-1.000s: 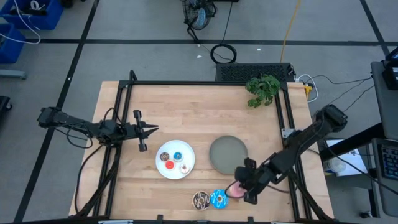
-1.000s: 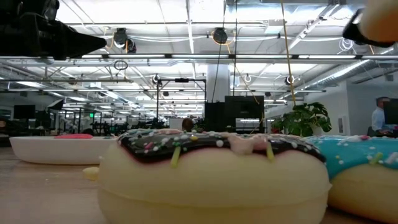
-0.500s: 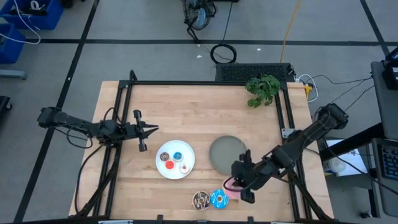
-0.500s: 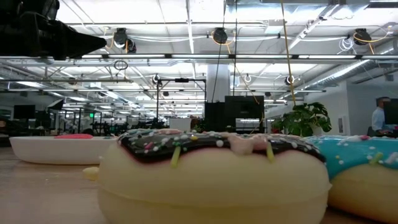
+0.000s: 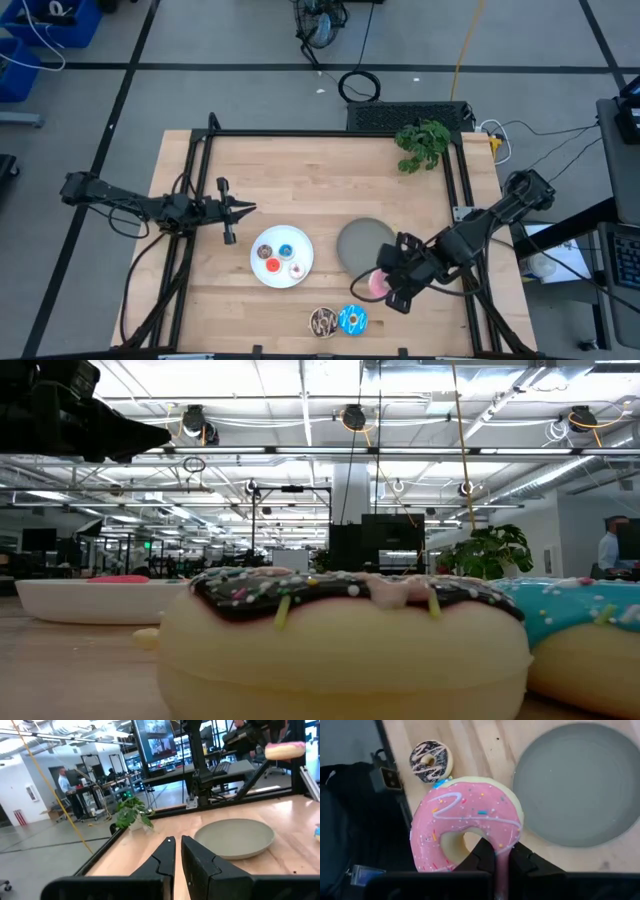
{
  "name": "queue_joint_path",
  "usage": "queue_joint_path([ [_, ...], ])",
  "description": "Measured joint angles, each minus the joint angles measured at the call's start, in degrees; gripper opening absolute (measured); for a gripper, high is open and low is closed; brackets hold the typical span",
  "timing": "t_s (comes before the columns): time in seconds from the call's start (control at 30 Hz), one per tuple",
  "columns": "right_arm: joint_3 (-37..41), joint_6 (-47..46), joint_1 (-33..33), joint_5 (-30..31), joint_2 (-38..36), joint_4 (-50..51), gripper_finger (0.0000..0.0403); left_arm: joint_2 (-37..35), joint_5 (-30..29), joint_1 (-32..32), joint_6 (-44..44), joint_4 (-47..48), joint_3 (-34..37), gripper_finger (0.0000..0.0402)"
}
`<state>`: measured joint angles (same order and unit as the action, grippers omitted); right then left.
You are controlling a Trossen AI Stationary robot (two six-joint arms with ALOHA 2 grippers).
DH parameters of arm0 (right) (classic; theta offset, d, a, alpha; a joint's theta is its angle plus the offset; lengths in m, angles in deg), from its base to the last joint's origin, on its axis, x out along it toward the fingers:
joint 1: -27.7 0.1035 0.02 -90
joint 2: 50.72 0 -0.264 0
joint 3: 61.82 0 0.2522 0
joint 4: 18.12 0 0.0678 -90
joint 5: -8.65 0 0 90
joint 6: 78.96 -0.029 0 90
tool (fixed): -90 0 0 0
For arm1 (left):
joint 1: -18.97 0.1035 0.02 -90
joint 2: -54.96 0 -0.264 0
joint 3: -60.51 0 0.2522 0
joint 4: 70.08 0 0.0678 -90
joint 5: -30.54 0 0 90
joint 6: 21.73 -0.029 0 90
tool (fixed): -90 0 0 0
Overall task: Pick & Place donuts
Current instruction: Put the large pink donut on the gray plate
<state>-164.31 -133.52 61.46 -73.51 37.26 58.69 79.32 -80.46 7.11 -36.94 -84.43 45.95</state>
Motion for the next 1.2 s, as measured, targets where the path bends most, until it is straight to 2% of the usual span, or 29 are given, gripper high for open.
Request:
queue_joint_path([
  [0.23,0.29,-1.29,-2.42,1.39,1.14,-1.62,0.0010,0.00,0.01,0.00,1.02,-0.03,0.00,0.0037],
  [0.43,0.57,3.47,-8.06,0.37,3.38,-2.62,0.0011,0.00,0.08,0.00,1.45,-0.01,0.00,0.0037],
  [0.5,0.57,6.28,-10.41,-2.12,4.50,-2.45,0.0011,0.00,0.08,0.00,1.41,0.00,0.00,0.0037],
  [0.8,1.45,26.07,-20.43,-3.50,9.84,-2.54,0.0012,0.00,0.01,0.00,0.78,0.03,0.00,0.0037],
  [0.9,4.74,29.32,-23.22,-3.56,9.89,-5.68,0.0012,0.00,0.01,0.00,0.77,0.06,0.00,0.0037],
  [1.03,11.81,29.30,-26.89,-3.57,9.00,-12.29,0.0007,0.00,0.01,0.00,0.80,0.06,0.00,0.0037],
  [1.2,20.40,28.65,-30.03,-8.90,8.73,-20.30,0.0008,0.00,-0.01,0.00,0.58,0.02,0.00,0.0037],
])
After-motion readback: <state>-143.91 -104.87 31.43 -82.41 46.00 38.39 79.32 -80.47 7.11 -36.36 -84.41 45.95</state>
